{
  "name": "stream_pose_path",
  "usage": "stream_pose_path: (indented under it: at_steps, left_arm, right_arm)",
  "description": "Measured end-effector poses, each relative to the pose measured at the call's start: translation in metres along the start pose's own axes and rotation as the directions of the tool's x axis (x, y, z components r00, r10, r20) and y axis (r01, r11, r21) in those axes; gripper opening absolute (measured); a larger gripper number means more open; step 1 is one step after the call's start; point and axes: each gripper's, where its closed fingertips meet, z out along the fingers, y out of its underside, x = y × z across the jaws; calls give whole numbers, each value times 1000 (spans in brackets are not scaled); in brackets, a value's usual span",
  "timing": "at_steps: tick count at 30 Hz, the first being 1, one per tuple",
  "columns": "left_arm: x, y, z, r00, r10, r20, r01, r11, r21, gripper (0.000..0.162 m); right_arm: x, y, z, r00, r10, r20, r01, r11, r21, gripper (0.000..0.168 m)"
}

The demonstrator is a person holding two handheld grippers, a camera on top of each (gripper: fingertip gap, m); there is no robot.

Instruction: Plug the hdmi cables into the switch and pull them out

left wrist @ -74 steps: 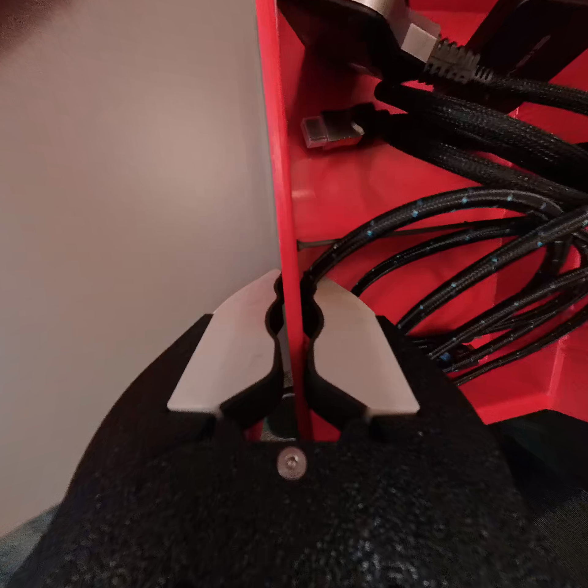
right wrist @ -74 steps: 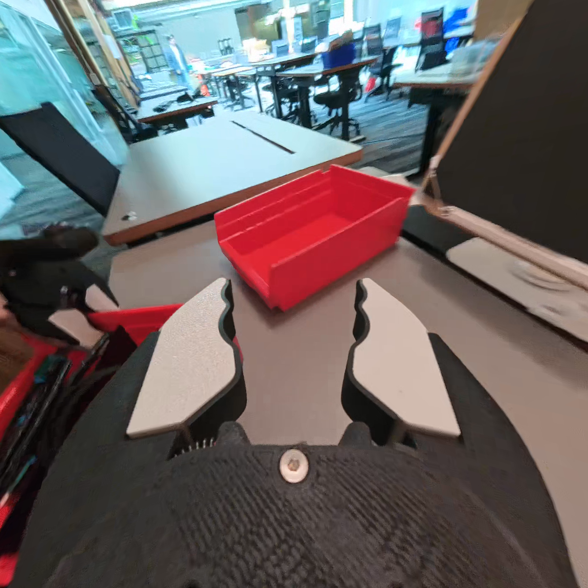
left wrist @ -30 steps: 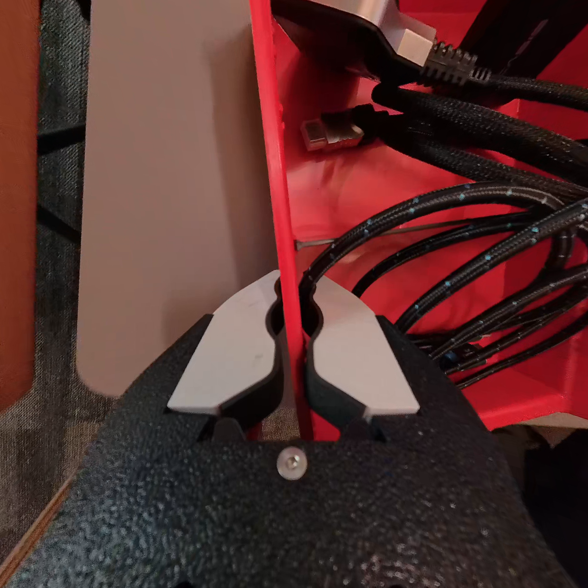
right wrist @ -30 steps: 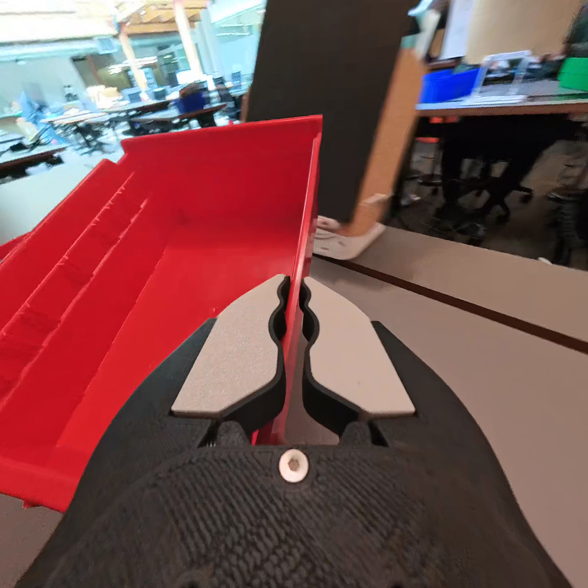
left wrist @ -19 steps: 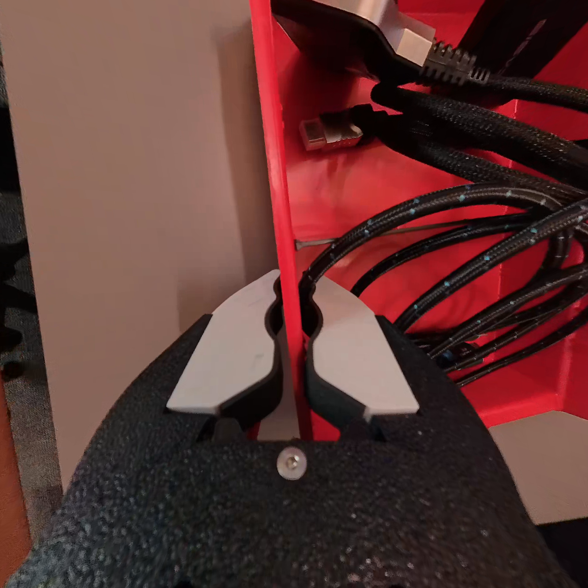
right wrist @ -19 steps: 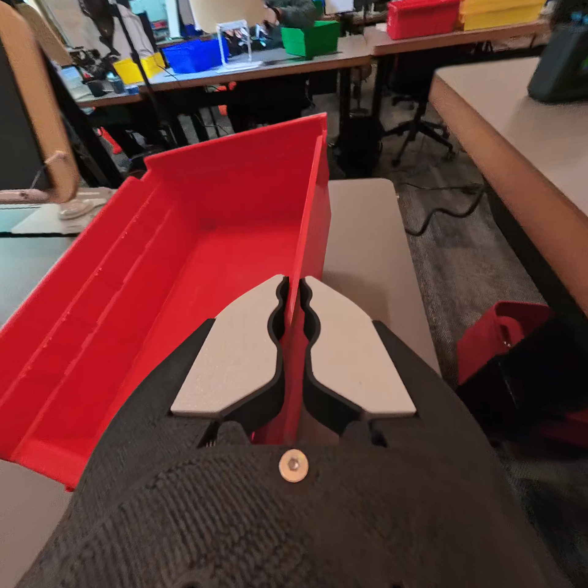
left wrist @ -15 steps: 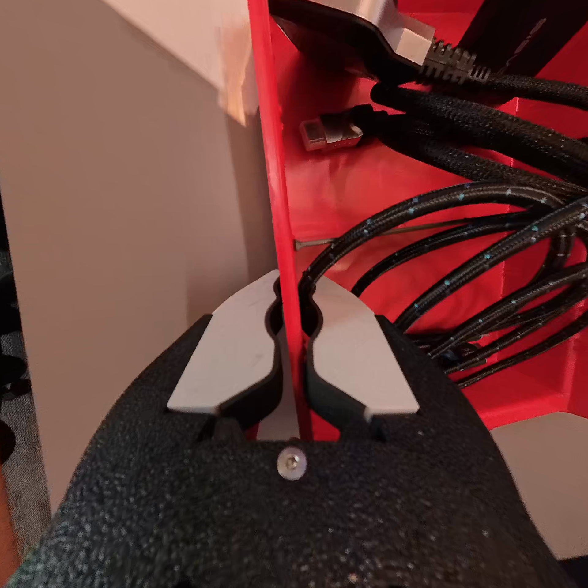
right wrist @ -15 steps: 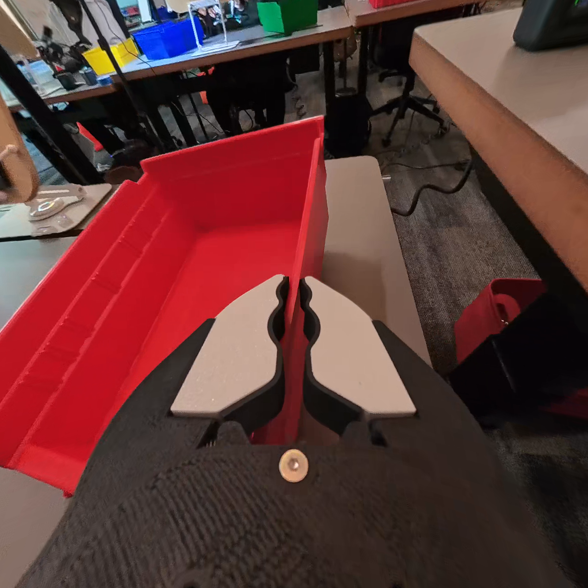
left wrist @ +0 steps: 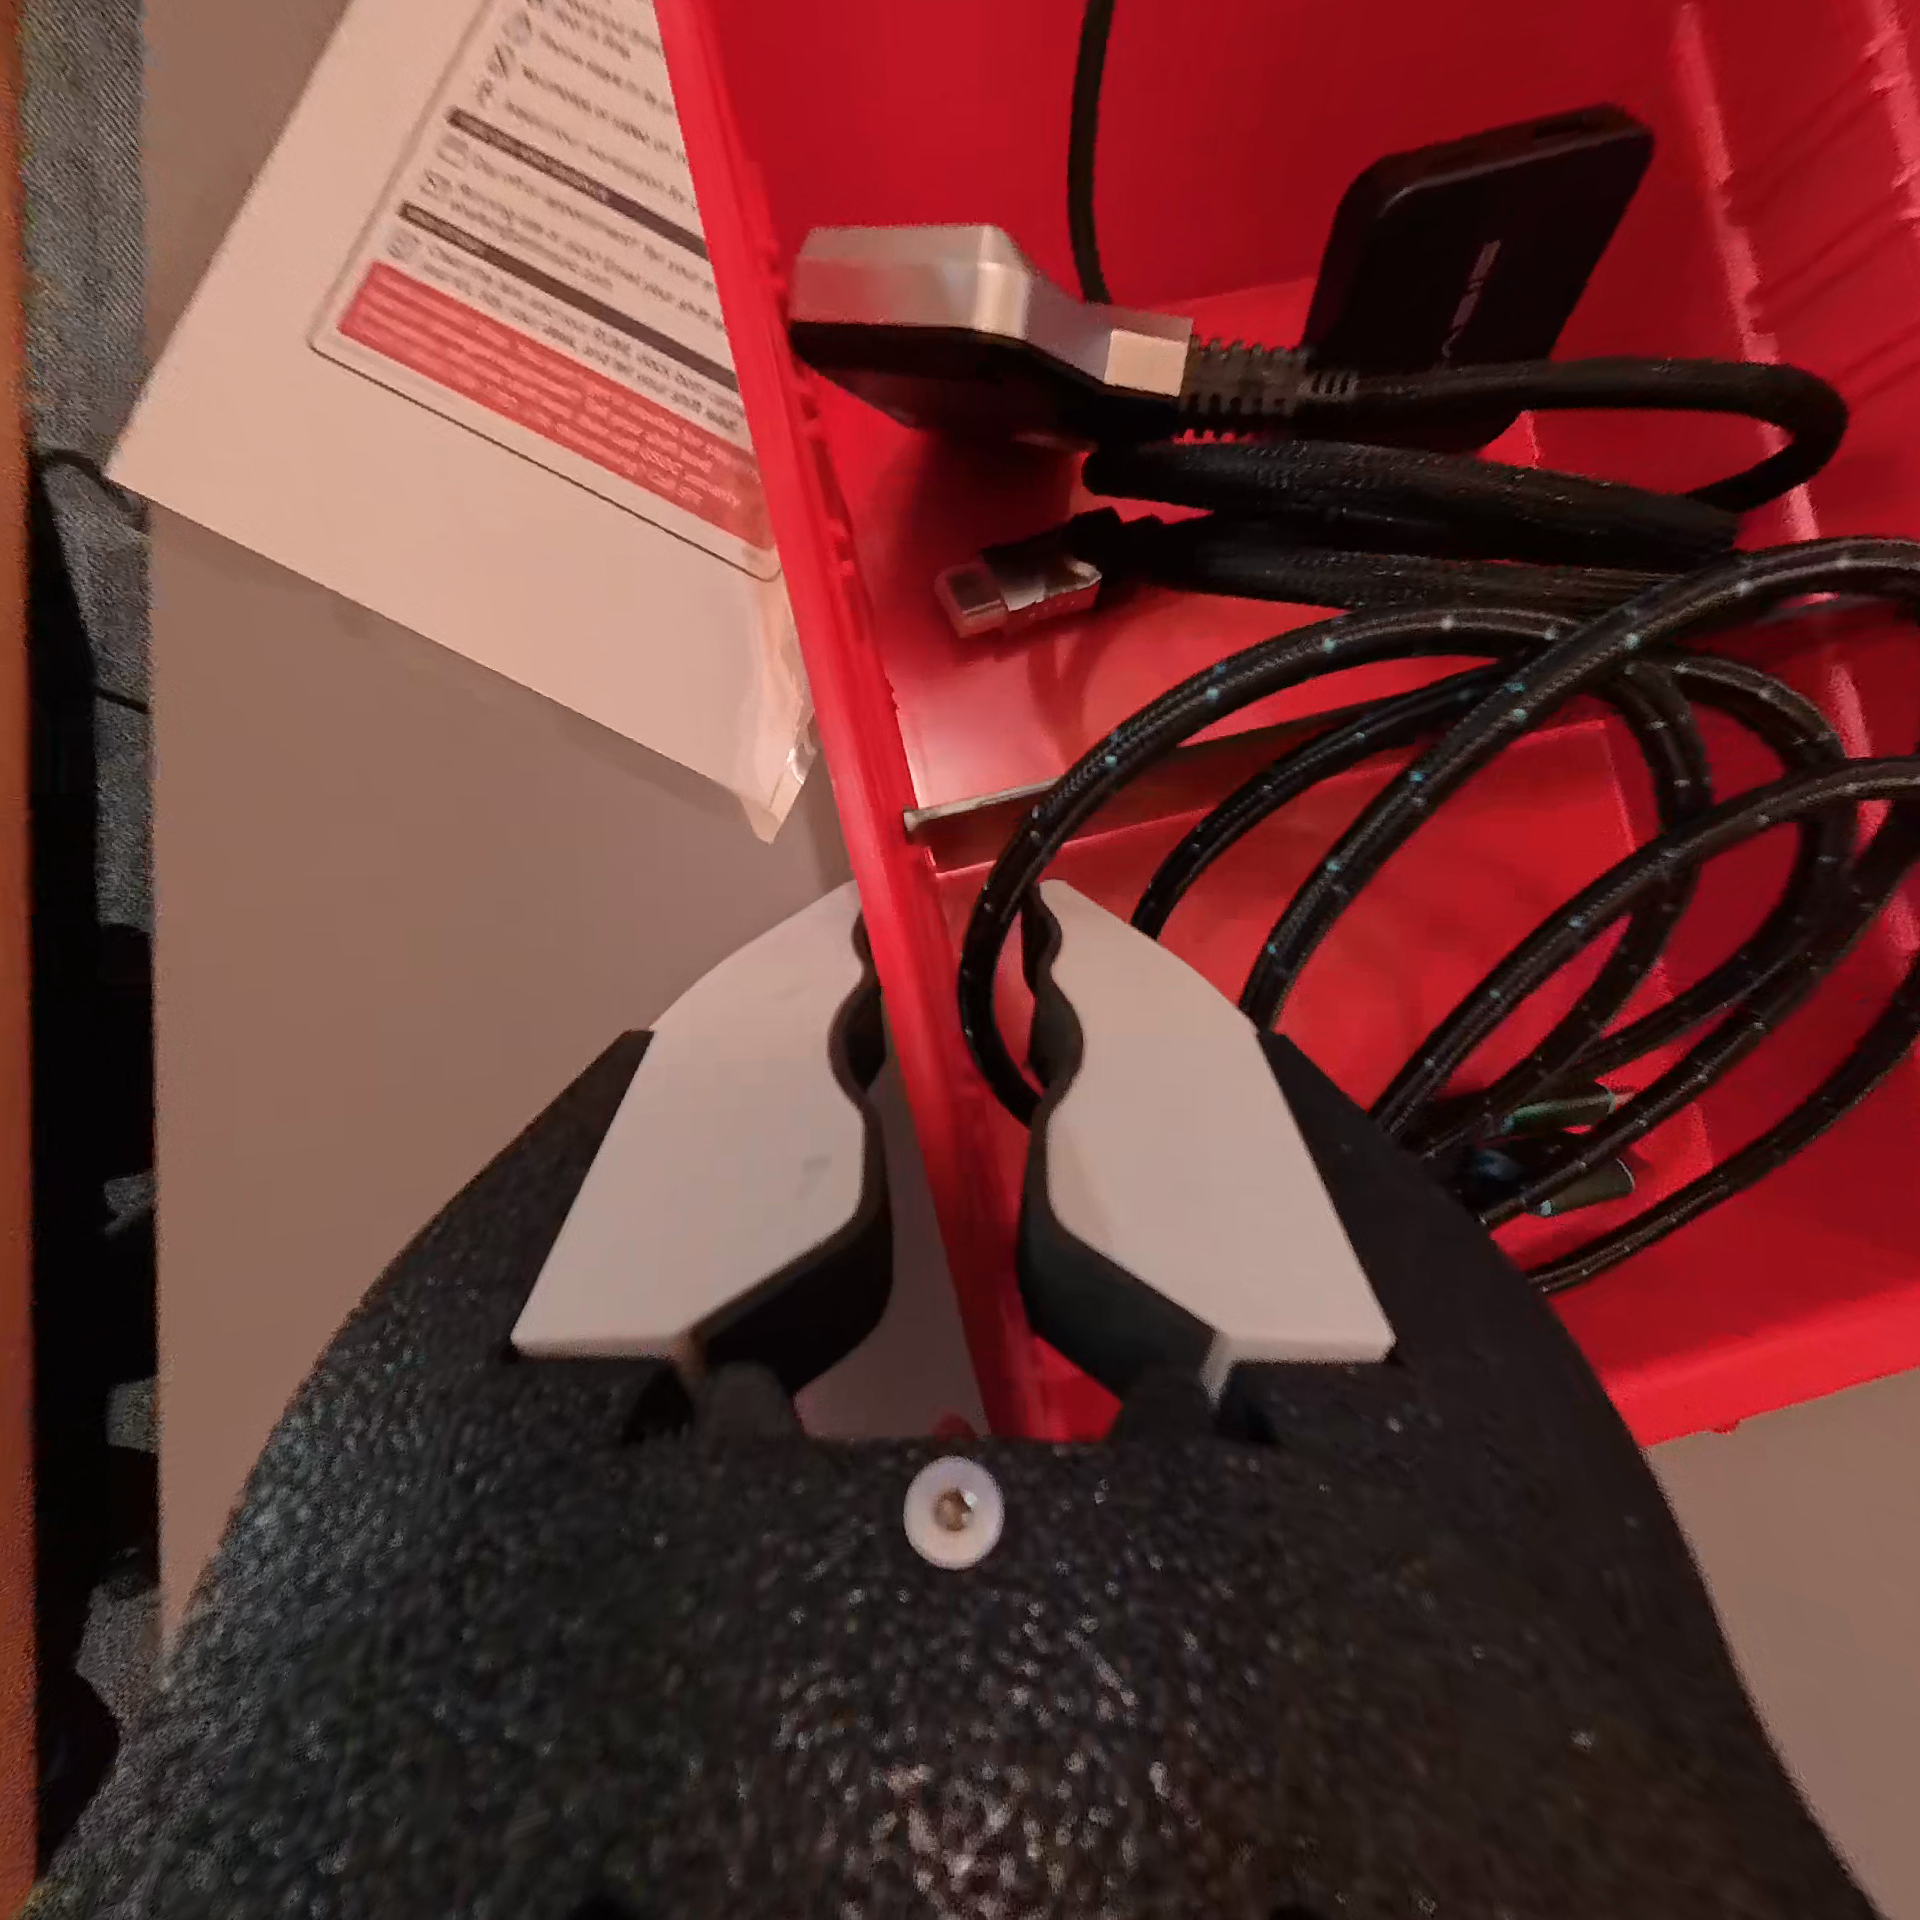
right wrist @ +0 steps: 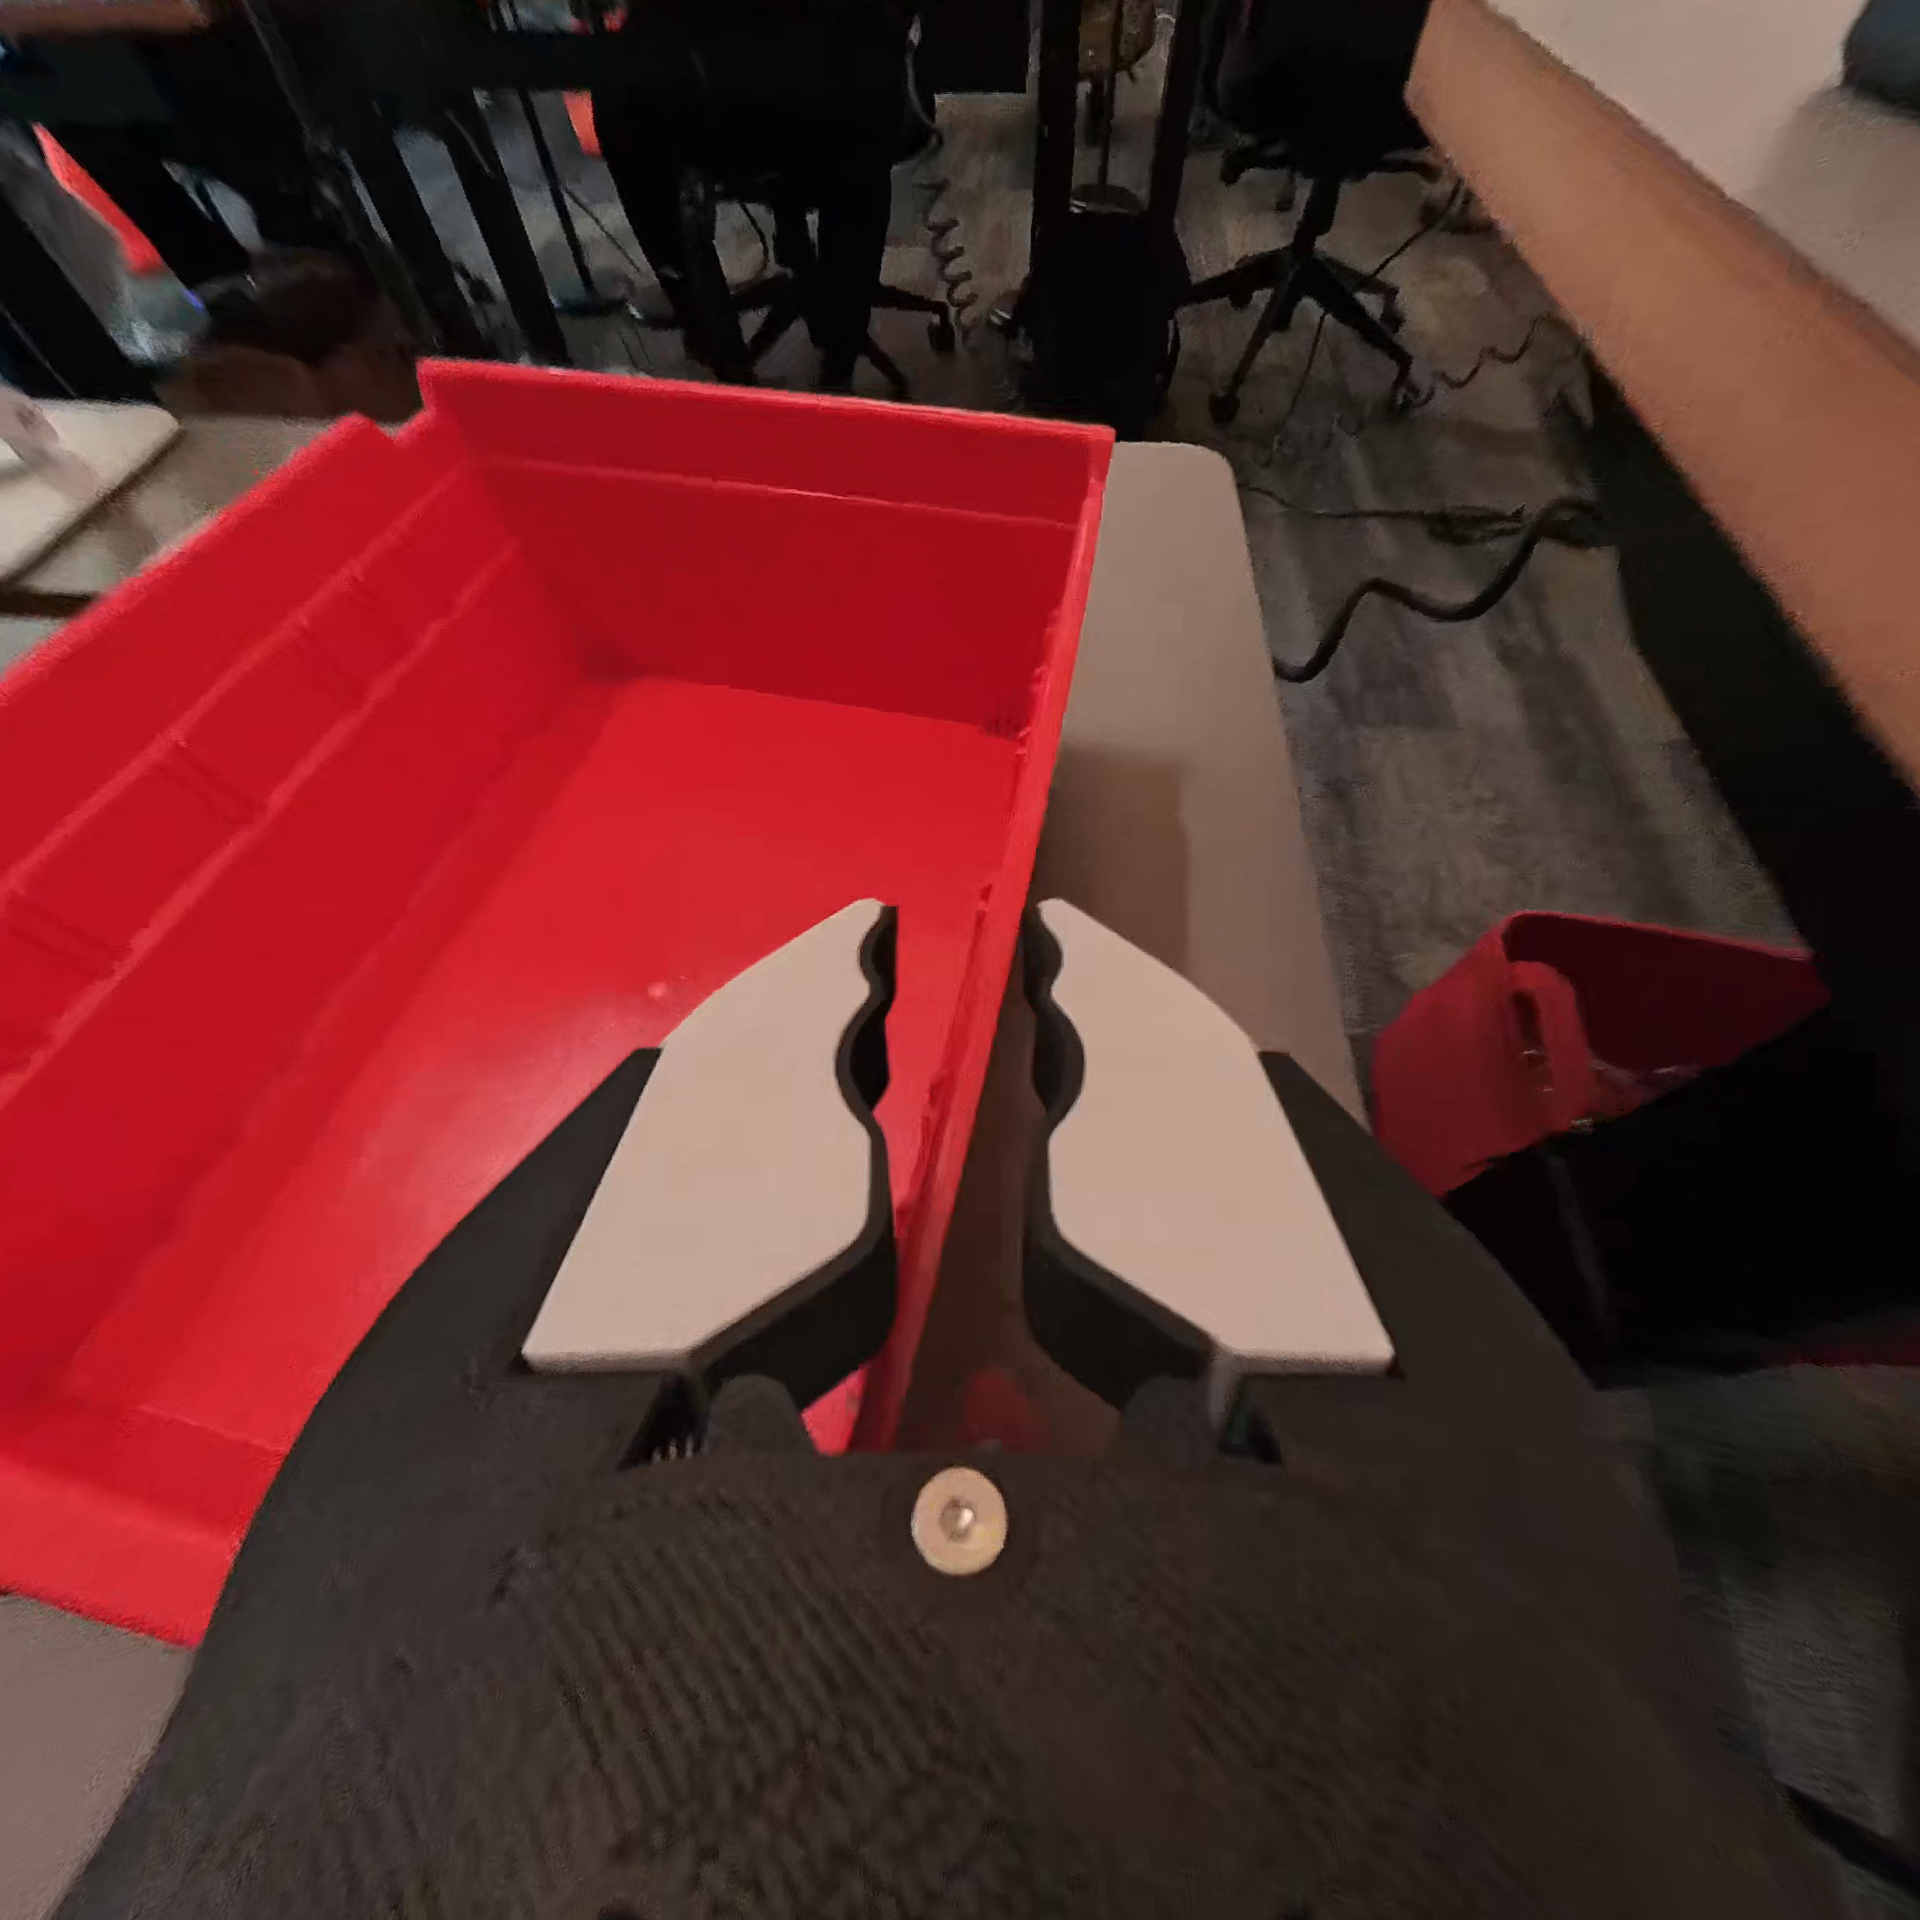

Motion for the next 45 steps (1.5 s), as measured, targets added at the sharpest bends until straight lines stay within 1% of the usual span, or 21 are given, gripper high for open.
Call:
stream_pose_path:
  at_steps: [1, 3, 5, 7, 8, 9, 11, 14, 17, 20, 22, 25, 29, 32, 33, 35, 37, 39, 40, 42, 45]
  left_arm:
    - [-1, -2, -4, 1000, 10, 10, -11, 1000, 16, 24]
    - [-1, -6, -14, 999, 40, 26, -42, 998, 49, 25]
    - [-3, -10, -26, 996, 71, 56, -76, 994, 80, 30]
    - [-3, -15, -38, 992, 89, 85, -99, 987, 128, 37]
    - [-3, -17, -44, 992, 89, 93, -102, 983, 152, 40]
    - [-1, -19, -50, 992, 84, 91, -99, 979, 178, 44]
    - [7, -22, -62, 995, 70, 77, -86, 970, 228, 50]
    - [24, -23, -82, 994, 84, 64, -100, 945, 311, 53]
    - [46, -21, -101, 989, 134, 69, -151, 904, 401, 58]
    - [71, -15, -109, 974, 218, 60, -222, 873, 435, 62]
    - [85, -10, -108, 954, 294, 52, -287, 858, 425, 63]
    - [94, -9, -104, 930, 366, 35, -349, 848, 400, 62]
    - [86, -7, -92, 921, 389, 25, -378, 874, 306, 58]
    - [78, -15, -87, 925, 379, 20, -370, 889, 269, 54]
    - [75, -18, -86, 934, 357, 11, -349, 906, 240, 55]
    - [70, -30, -84, 967, 253, -19, -244, 948, 204, 55]
    - [75, -49, -81, 985, 146, -96, -124, 972, 199, 54]
    - [86, -66, -74, 980, 106, -171, -80, 985, 153, 55]
    - [92, -72, -70, 973, 122, -196, -99, 988, 121, 55]
    - [99, -80, -55, 965, 182, -188, -179, 983, 33, 55]
    - [93, -97, -25, 942, 326, -81, -331, 941, -65, 54]
  right_arm:
    - [0, -3, -3, 998, -64, -26, 64, 998, -6, 27]
    - [5, -13, -14, 972, -209, -109, 209, 978, -11, 28]
    - [6, -31, -31, 935, -297, -195, 307, 951, 25, 35]
    - [-3, -46, -46, 926, -319, -200, 336, 940, 54, 37]
    - [-8, -52, -53, 929, -312, -198, 328, 943, 56, 42]
    - [-16, -56, -60, 937, -305, -173, 319, 946, 59, 48]
    - [-45, -63, -72, 956, -290, -49, 293, 952, 93, 58]
    - [-96, -69, -89, 959, -252, 132, 229, 959, 168, 66]
    - [-142, -71, -102, 941, -242, 235, 182, 951, 250, 67]
    - [-185, -60, -108, 919, -235, 316, 145, 948, 285, 65]
    - [-209, -47, -108, 898, -265, 351, 165, 943, 289, 65]
    - [-234, -29, -107, 876, -324, 357, 227, 930, 288, 64]
    - [-256, -10, -109, 834, -409, 371, 317, 905, 284, 62]
    - [-259, -1, -112, 809, -474, 347, 390, 875, 286, 60]
    - [-258, 1, -113, 805, -488, 338, 405, 868, 287, 59]
    - [-257, 3, -114, 805, -491, 333, 408, 866, 290, 58]
    - [-256, 6, -114, 807, -484, 340, 400, 870, 288, 58]
    - [-252, 9, -112, 815, -473, 334, 393, 876, 281, 58]
    - [-250, 11, -111, 820, -466, 333, 387, 879, 277, 57]
    - [-249, 14, -109, 823, -455, 339, 378, 885, 271, 57]
    - [-249, 18, -107, 813, -472, 341, 400, 878, 262, 57]
